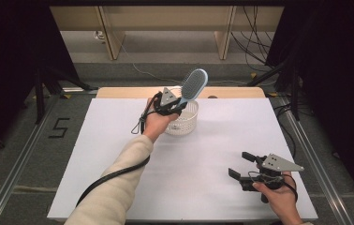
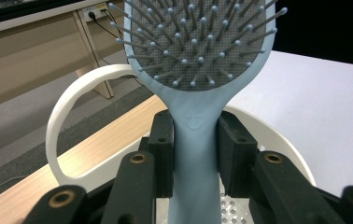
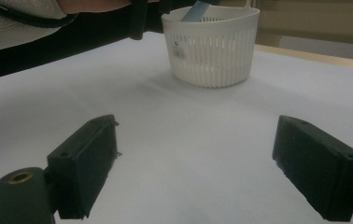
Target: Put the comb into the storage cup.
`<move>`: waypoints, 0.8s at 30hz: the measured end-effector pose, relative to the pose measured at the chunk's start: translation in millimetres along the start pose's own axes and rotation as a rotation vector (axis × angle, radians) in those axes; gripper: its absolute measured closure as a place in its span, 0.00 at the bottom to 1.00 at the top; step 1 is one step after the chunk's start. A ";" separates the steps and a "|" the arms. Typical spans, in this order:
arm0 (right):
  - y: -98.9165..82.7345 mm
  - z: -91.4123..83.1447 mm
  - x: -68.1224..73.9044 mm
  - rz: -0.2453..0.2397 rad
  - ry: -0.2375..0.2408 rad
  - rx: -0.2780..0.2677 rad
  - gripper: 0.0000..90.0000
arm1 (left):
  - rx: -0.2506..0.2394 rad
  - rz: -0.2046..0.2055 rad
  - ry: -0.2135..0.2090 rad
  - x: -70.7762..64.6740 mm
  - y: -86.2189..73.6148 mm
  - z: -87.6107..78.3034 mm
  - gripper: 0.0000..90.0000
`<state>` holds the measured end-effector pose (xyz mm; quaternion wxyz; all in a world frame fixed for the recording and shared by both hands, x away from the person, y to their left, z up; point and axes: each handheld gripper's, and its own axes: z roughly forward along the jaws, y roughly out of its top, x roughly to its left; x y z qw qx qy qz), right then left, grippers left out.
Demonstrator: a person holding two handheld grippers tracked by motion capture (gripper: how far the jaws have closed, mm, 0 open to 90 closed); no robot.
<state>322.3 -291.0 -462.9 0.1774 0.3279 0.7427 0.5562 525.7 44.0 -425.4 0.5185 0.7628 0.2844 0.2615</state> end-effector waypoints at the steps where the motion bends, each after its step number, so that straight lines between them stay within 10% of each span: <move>1: 0.0 0.0 0.0 -0.001 0.001 0.000 0.16 | 0.003 0.003 0.001 -0.1 -0.2 0.1 0.77; 9: -0.1 0.1 -0.1 -0.003 0.000 0.000 0.16 | 0.056 -0.015 -0.015 -0.2 -2.3 1.6 0.76; 15: -0.1 0.1 -0.1 -0.003 -0.001 0.000 0.16 | 0.173 0.034 0.013 -3.2 6.7 -3.2 0.47; 24: 0.2 0.1 0.4 -0.005 -0.002 0.006 0.16 | 0.155 -0.014 0.002 -2.7 17.1 -20.0 0.26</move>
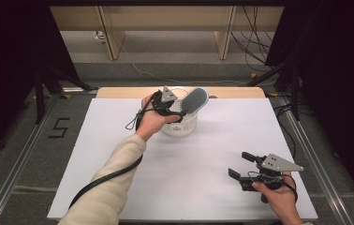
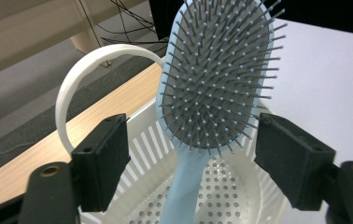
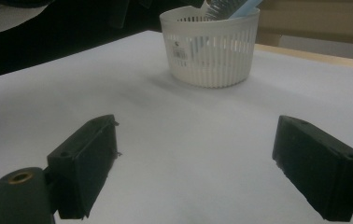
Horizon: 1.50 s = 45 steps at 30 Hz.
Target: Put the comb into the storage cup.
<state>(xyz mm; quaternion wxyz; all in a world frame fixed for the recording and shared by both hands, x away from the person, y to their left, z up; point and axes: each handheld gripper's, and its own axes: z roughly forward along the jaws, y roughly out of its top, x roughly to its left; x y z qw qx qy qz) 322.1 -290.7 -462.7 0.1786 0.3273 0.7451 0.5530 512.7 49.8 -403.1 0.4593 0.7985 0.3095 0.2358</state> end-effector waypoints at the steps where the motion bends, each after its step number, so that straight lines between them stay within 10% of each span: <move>1: 0.1 0.0 0.1 0.001 -0.001 -0.001 0.16 | -0.002 -0.003 0.001 0.3 0.5 -1.6 0.24; 27: -0.4 0.7 -0.4 0.005 -0.006 0.000 0.16 | 0.006 -0.061 -0.012 9.2 -21.7 -44.5 0.13; 45: -0.4 0.7 -0.4 0.006 -0.010 0.000 0.16 | -0.002 -0.030 0.005 8.0 -48.2 -76.3 0.14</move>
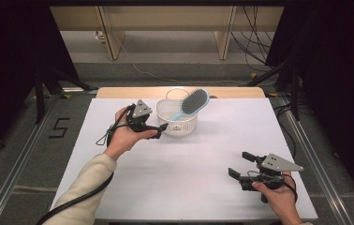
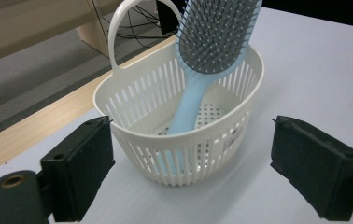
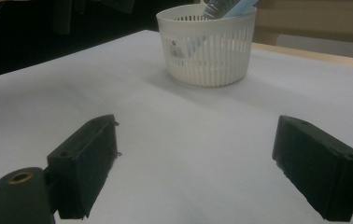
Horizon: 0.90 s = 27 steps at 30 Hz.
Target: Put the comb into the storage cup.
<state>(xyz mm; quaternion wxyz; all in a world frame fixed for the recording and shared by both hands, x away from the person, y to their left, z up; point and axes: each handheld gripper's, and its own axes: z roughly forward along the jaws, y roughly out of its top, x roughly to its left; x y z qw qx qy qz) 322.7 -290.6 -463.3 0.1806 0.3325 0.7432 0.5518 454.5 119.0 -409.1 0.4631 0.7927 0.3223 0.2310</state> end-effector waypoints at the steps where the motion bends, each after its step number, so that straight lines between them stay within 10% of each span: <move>1: 0.0 0.0 0.0 0.000 0.000 0.000 0.16 | 0.001 0.002 -0.001 -0.3 -1.3 -1.2 0.14; 14: 0.5 -1.1 0.3 -0.003 0.002 -0.001 0.16 | 0.003 -0.072 0.007 7.5 -32.3 -21.9 0.14; 27: 0.7 -0.8 0.7 -0.006 0.002 0.000 0.16 | 0.013 -0.064 0.033 5.2 -56.7 -42.8 0.16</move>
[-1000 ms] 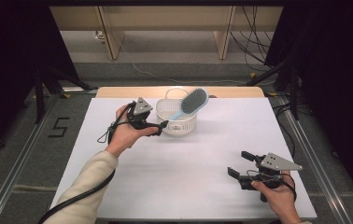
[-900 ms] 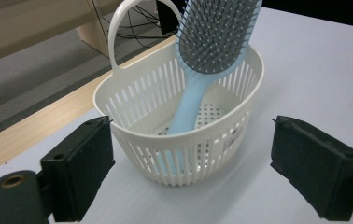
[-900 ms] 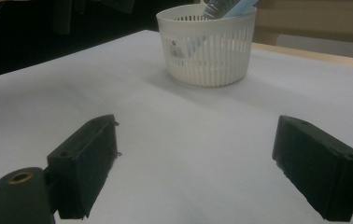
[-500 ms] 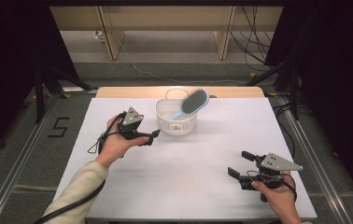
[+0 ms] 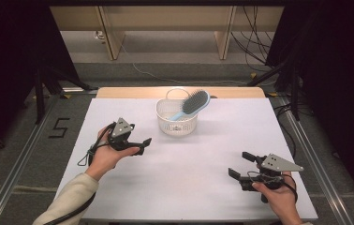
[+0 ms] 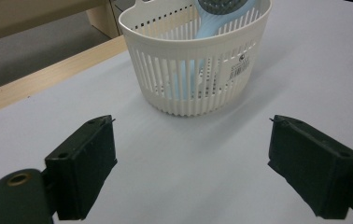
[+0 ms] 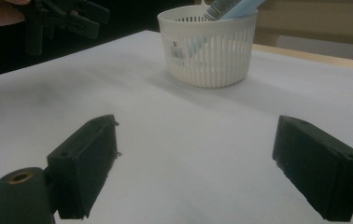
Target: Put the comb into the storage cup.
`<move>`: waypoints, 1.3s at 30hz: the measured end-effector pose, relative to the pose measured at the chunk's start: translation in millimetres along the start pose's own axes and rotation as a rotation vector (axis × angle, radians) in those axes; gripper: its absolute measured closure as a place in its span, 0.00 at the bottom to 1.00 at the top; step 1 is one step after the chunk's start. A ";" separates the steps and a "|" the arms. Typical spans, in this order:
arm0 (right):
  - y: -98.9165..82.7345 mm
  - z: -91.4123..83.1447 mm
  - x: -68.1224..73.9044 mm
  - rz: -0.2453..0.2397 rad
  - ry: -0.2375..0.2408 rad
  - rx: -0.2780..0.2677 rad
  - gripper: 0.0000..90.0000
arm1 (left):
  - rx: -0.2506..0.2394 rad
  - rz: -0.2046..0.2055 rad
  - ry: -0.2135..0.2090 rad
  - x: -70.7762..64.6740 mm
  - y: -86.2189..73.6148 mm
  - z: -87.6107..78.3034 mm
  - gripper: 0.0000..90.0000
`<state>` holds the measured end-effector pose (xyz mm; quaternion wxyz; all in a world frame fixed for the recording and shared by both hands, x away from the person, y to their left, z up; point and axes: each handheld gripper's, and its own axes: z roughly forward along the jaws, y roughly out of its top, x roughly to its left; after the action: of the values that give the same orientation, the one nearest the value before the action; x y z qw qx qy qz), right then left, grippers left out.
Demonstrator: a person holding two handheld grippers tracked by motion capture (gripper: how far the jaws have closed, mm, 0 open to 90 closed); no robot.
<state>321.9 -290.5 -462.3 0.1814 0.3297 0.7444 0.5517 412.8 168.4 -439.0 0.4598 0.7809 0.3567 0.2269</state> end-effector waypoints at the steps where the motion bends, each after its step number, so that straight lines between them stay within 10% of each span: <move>1: 0.0 -0.1 0.0 -0.001 0.000 0.000 0.16 | -0.003 -0.002 0.002 0.1 -1.1 -2.0 0.16; 39: 0.0 -0.1 -0.1 0.001 -0.004 -0.001 0.16 | -0.018 0.005 0.037 -4.8 -28.3 -44.8 0.16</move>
<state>322.0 -290.6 -462.3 0.1827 0.3312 0.7436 0.5513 369.3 198.7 -442.7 0.4595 0.7734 0.3612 0.2455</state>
